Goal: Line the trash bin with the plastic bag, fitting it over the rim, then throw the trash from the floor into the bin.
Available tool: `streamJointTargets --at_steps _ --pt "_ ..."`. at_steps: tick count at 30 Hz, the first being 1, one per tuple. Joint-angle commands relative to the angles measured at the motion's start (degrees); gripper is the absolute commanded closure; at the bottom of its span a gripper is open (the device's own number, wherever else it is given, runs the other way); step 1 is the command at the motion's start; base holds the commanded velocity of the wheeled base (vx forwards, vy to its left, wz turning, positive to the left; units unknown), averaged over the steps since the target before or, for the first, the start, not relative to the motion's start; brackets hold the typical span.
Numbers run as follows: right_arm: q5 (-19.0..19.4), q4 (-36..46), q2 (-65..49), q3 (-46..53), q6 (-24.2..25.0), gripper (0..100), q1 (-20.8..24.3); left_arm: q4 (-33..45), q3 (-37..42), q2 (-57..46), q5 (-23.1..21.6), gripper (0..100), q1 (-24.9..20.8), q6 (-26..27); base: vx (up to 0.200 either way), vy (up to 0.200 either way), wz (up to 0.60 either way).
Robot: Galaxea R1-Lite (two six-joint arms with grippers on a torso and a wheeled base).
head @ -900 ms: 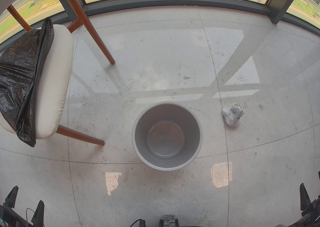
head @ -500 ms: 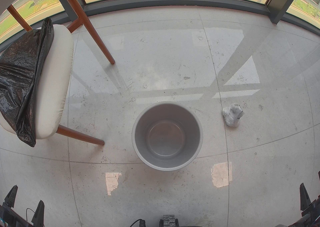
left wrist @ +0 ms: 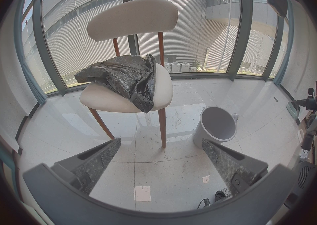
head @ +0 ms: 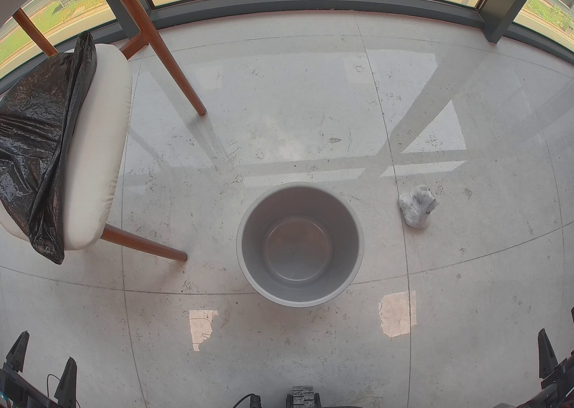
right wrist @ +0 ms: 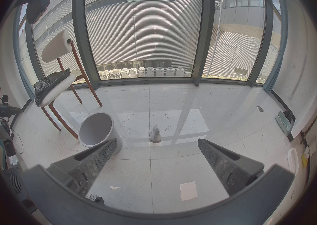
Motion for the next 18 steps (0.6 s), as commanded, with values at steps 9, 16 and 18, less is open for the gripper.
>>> streamJointTargets --at_steps 9,16,18 --pt "-0.1 0.0 -0.7 1.0 0.1 0 0.0 -8.9 0.9 -0.9 -0.4 0 -0.1 0.8 0.000 0.000 0.00" --pt "0.0 -0.1 -0.8 1.0 0.3 0 0.0 -12.3 0.9 -0.9 -1.8 0 -0.1 2.6 0.000 0.000 0.00" --pt "0.0 0.0 -0.8 1.0 0.2 0 0.0 -12.1 0.8 -0.9 -1.2 0 -0.1 3.3 0.000 0.000 0.00"
